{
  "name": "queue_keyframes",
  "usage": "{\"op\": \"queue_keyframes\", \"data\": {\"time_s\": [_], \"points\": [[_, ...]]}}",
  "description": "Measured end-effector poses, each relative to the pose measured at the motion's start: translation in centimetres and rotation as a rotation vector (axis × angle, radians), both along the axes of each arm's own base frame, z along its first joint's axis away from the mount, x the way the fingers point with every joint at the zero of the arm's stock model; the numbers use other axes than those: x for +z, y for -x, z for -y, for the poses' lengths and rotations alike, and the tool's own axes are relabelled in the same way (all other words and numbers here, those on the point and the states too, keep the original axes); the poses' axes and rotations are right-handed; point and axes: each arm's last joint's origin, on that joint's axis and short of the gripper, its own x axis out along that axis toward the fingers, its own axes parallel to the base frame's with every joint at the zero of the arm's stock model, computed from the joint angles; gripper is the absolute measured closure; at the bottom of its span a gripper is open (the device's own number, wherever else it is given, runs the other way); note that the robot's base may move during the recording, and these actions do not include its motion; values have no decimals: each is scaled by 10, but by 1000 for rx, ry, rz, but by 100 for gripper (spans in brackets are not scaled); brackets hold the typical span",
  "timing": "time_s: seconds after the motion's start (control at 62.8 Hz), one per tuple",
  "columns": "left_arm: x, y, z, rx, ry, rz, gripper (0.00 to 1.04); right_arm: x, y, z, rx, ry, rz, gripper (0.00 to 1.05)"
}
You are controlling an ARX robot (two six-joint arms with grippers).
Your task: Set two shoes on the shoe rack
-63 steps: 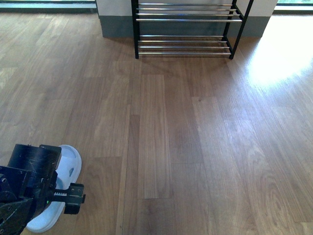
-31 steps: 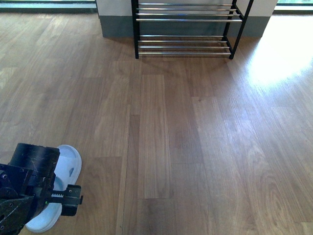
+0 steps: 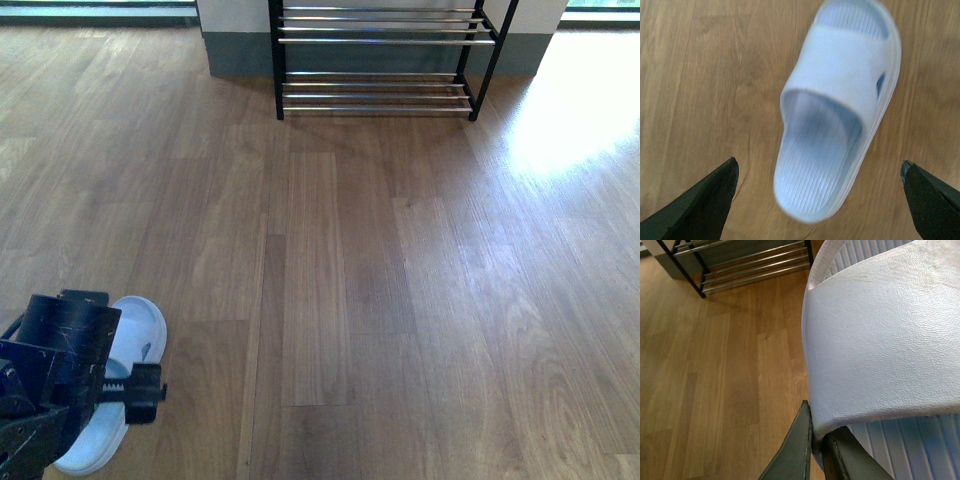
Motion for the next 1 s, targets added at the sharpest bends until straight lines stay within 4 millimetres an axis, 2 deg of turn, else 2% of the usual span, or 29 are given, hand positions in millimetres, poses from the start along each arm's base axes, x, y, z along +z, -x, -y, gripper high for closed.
{"op": "queue_keyframes", "data": {"time_s": [0.159, 0.446, 0.637, 1.003], "points": [[0, -1, 1, 3, 58, -2, 9, 0, 0, 0, 0, 0, 0, 103], [-4, 5, 1, -79, 83, -149, 9, 0, 0, 0, 0, 0, 0, 103], [-1, 1, 1, -59, 71, -85, 9, 0, 0, 0, 0, 0, 0, 103], [-1, 1, 0, -57, 73, -85, 9, 0, 0, 0, 0, 0, 0, 103]]}}
